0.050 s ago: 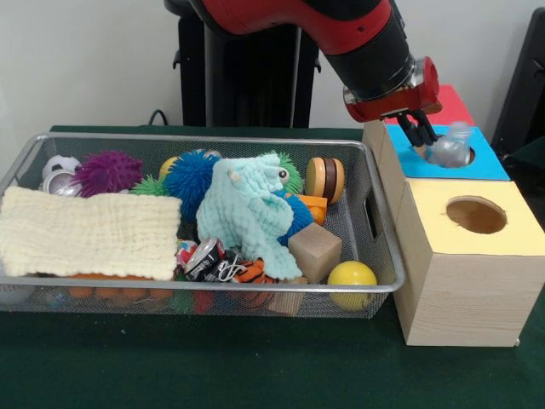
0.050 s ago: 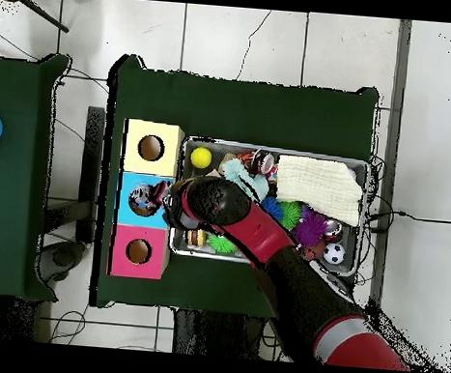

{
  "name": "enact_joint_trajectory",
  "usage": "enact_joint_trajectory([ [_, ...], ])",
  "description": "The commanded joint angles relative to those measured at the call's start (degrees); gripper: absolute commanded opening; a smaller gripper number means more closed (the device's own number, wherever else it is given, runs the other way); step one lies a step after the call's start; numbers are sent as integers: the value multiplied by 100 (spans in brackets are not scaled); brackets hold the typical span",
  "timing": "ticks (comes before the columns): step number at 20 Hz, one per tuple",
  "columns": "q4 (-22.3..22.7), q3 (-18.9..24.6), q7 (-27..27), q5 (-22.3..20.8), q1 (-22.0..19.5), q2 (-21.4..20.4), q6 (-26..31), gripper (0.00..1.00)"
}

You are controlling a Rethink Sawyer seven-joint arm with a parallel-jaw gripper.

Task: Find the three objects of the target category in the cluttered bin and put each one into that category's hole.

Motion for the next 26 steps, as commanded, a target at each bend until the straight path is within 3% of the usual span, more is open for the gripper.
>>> enact_joint_trajectory([
  [1, -508, 125, 391, -197, -186, 250, -330, 0],
  [9, -531, 100, 396, -241, -173, 250, -312, 0],
  [14, -715, -197, 460, -416, 14, 176, -49, 0],
  [17, -1007, -823, 506, -930, 426, 2, -225, 0],
  [19, -1409, -1438, 472, -1504, 844, -128, -196, 0],
  [21, -1679, -1750, 486, -1827, 1069, -195, -16, 0],
  [26, -1894, -1781, 579, -2037, 1121, -297, 337, 0],
])
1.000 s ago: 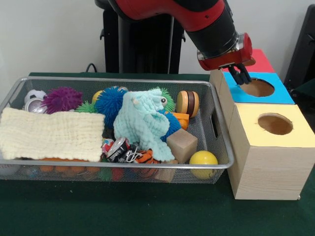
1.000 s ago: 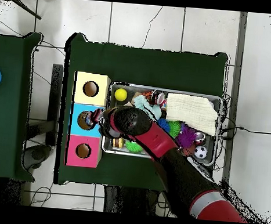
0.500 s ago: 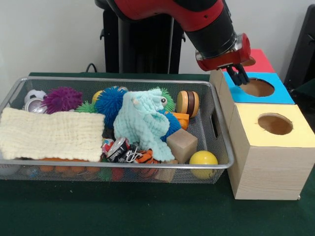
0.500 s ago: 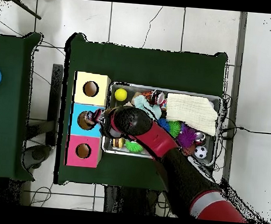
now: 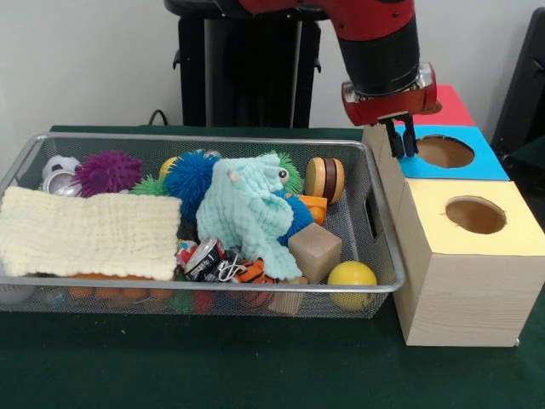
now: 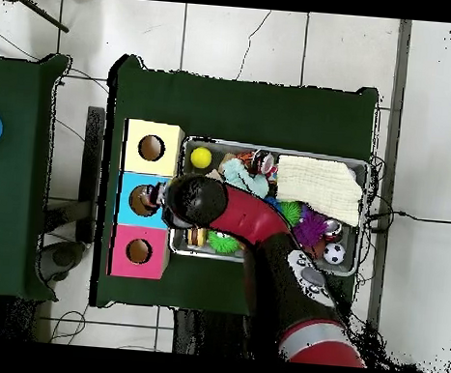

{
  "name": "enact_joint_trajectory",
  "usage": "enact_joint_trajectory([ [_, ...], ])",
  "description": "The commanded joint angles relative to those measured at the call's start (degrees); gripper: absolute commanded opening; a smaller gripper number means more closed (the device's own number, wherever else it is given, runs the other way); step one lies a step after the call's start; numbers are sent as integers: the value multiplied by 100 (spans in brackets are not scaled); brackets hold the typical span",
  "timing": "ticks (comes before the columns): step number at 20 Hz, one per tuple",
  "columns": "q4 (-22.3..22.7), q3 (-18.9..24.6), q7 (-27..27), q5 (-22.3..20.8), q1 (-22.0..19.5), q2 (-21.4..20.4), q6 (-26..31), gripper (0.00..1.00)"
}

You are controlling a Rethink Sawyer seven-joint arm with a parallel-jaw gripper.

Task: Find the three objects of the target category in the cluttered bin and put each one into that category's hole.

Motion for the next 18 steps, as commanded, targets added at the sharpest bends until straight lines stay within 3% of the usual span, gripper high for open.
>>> enact_joint_trajectory([
  [1, -1053, -769, 579, -635, 111, -82, 233, 0],
  [12, -1484, -855, 387, -974, 231, -569, 1142, 0],
  [18, -1698, -917, 75, -1281, 256, -724, 1213, 0],
])
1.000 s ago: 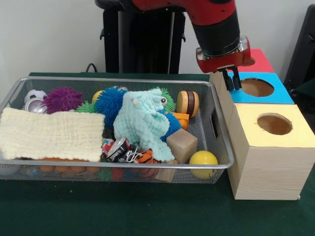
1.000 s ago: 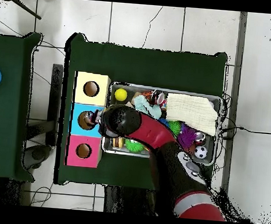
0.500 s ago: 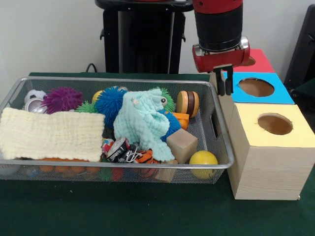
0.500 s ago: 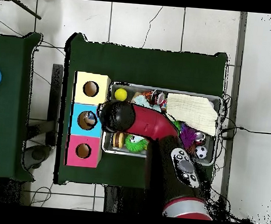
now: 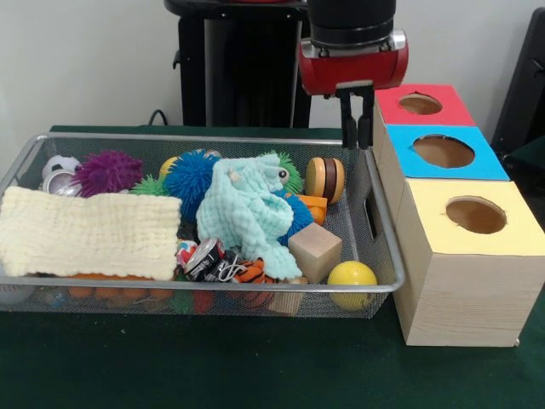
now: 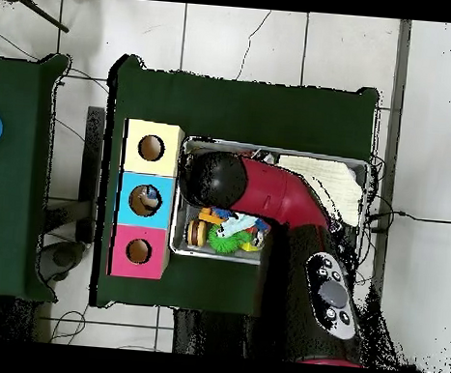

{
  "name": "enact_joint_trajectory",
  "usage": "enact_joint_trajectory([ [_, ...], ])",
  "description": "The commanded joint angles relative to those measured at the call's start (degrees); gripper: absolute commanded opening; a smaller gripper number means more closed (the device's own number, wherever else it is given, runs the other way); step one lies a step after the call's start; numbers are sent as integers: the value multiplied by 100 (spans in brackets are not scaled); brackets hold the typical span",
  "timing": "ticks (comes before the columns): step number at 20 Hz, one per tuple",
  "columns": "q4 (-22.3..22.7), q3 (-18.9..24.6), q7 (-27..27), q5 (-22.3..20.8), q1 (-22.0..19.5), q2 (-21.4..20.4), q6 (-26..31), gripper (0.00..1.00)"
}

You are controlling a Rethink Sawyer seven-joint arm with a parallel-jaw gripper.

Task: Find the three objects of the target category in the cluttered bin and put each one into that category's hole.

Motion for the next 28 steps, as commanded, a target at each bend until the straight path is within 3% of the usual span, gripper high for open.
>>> enact_joint_trajectory([
  [1, -588, -201, 56, -630, 12, -157, 702, 0],
  [10, -954, -526, -340, -1872, 201, -52, 363, 0],
  [12, -994, -546, -301, -1980, 223, -68, 429, 0],
  [13, -1036, -537, -144, -2055, 220, -72, 463, 100],
  [17, -969, -443, -244, -2197, 155, -124, 237, 100],
  [19, -1098, -357, -522, -2437, 157, -108, 237, 100],
  [28, -1128, -171, -783, -3137, 126, -190, -134, 100],
])
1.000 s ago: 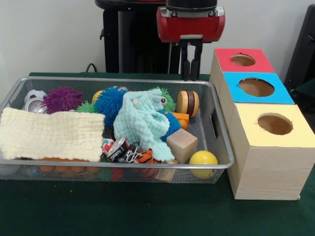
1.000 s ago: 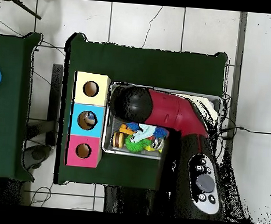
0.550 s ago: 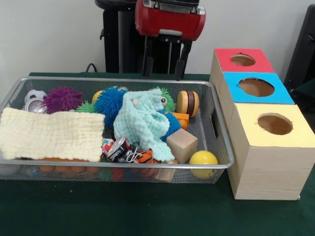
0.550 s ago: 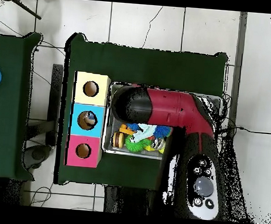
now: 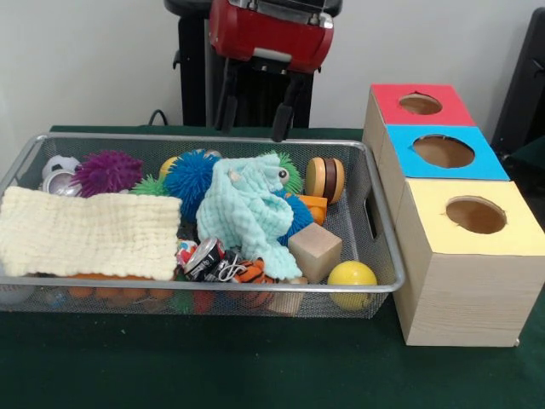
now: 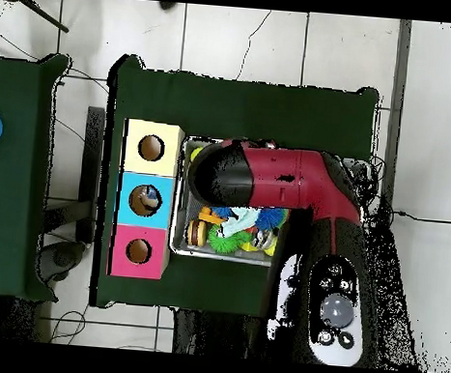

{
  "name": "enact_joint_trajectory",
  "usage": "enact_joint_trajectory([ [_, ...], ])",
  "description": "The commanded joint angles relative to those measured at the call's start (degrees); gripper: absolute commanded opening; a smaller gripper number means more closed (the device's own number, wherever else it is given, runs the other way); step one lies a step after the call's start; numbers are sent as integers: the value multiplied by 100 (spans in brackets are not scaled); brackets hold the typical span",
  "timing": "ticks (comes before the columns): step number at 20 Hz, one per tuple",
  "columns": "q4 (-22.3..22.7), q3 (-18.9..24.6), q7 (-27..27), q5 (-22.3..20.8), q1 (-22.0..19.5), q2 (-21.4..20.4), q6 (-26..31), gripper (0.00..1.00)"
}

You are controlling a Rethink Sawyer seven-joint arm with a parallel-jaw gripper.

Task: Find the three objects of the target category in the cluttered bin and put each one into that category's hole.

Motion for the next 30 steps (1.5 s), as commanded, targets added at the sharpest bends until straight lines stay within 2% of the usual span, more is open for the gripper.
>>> enact_joint_trajectory([
  [1, -43, 287, -738, -767, -76, 20, -321, 100],
  [9, -21, 287, -714, -1390, -150, 203, -765, 100],
  [14, 130, 303, -515, -1624, -356, 379, -1232, 100],
  [25, 377, 810, -876, -1860, -1010, 402, -1652, 100],
  [30, 472, 976, -760, -1953, -1265, 546, -1841, 100],
])
